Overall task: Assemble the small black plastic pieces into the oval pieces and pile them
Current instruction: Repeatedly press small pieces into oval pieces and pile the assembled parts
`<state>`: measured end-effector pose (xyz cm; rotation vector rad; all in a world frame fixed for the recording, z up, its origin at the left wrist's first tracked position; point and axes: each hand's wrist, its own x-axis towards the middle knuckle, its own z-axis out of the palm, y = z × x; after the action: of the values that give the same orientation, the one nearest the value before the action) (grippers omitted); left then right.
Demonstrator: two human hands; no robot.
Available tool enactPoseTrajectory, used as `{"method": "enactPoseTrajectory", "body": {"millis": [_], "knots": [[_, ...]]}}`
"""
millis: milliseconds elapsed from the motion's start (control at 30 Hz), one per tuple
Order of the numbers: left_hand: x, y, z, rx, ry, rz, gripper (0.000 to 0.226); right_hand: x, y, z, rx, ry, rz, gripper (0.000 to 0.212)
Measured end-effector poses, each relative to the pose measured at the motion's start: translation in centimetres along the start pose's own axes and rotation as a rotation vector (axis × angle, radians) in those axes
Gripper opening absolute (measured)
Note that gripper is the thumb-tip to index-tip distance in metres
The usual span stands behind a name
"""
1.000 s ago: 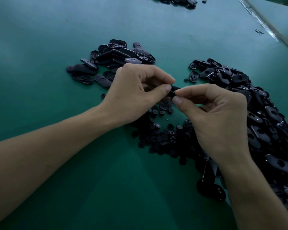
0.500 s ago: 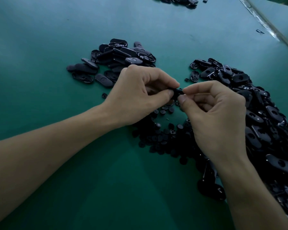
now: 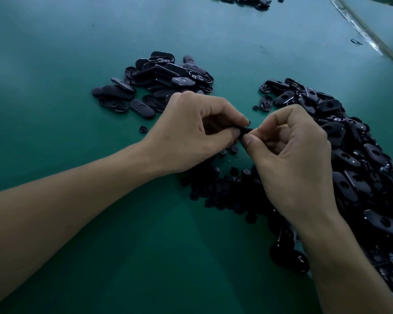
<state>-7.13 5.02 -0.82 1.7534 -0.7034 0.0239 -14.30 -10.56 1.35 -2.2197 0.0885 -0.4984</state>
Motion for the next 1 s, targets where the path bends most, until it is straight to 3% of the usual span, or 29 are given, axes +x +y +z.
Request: {"method": "enactPoseTrajectory", "body": {"millis": [767,1000], "knots": [[-0.11,0.03,-0.25,0.109,-0.051,0.061,0.023,-0.32,-0.32,0.23,-0.064,0.047,0.002,0.039],[-0.02,0.0,-0.3,0.148,-0.026,0.054,0.017,-0.61,-0.44,0.59,-0.008,0.029,-0.014,0.029]]}}
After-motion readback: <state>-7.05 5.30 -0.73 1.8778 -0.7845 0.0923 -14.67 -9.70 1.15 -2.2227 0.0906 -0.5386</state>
